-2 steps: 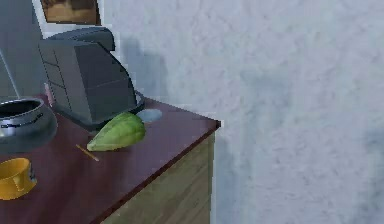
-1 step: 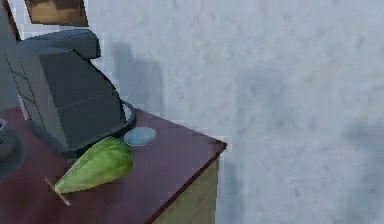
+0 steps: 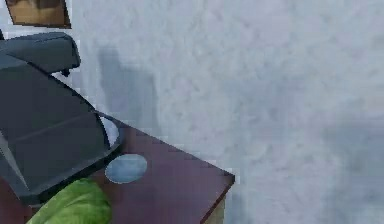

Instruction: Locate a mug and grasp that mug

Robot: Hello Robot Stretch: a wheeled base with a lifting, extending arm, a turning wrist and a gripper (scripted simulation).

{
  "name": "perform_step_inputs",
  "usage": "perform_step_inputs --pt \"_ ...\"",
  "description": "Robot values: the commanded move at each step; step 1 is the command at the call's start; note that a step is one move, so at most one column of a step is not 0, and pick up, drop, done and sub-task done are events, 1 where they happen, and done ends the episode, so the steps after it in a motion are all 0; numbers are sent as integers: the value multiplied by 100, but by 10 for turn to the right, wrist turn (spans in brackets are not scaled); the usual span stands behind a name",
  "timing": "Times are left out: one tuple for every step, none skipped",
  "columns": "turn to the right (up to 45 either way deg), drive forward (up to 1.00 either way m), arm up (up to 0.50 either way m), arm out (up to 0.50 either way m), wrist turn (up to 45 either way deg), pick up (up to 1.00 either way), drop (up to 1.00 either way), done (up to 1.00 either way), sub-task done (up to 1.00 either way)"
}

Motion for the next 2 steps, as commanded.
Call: perform_step_inputs --pt "-450 0 0 0 0 0 0 0 0" --pt "-450 0 0 0 0 0 0 0 0"
